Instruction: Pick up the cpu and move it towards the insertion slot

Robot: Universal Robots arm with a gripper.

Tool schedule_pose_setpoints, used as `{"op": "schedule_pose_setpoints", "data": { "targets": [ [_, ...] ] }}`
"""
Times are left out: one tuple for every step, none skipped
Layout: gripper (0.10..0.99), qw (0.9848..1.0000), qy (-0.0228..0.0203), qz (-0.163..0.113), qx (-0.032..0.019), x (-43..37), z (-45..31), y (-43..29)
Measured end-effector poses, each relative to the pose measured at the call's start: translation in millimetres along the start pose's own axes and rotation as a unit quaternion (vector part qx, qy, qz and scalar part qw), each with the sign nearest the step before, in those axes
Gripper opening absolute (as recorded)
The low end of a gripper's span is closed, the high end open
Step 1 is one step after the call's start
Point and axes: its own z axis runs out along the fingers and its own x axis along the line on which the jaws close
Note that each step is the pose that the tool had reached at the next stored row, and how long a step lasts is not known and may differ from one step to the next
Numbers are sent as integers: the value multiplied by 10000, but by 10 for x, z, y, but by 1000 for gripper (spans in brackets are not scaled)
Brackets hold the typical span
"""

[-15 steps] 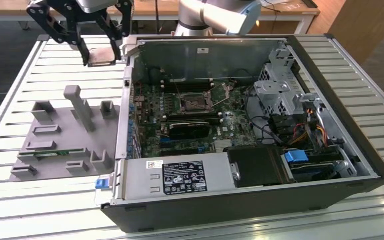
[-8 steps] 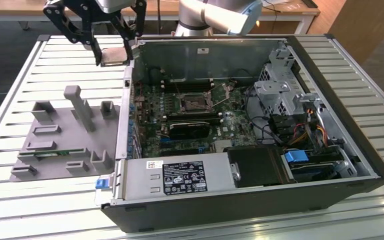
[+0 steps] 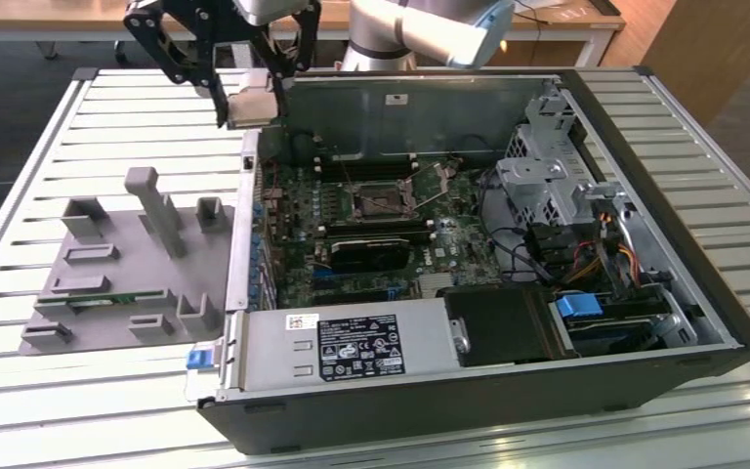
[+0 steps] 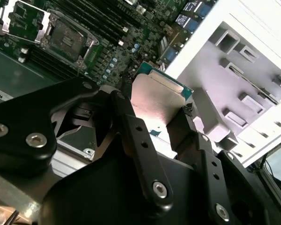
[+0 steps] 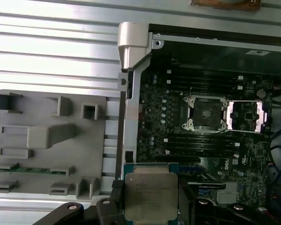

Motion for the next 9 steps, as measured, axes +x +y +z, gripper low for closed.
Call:
{"op": "schedule_pose_setpoints", "data": {
  "targets": [
    [541, 10000, 0, 0, 0, -30, 1, -1],
    [541, 10000, 0, 1, 0, -61, 4, -3],
    [541, 10000, 1, 1, 1, -92, 5, -4],
    [541, 10000, 1, 0, 0, -123, 7, -6],
    [541, 10000, 1, 0, 0, -158, 10, -8],
    [541, 10000, 1, 0, 0, -190, 12, -9],
    [541, 10000, 1, 1, 0, -225, 14, -11],
    [541, 10000, 1, 1, 0, -262, 16, -13],
    [541, 10000, 1, 0, 0, -300, 19, -14]
  ]
}}
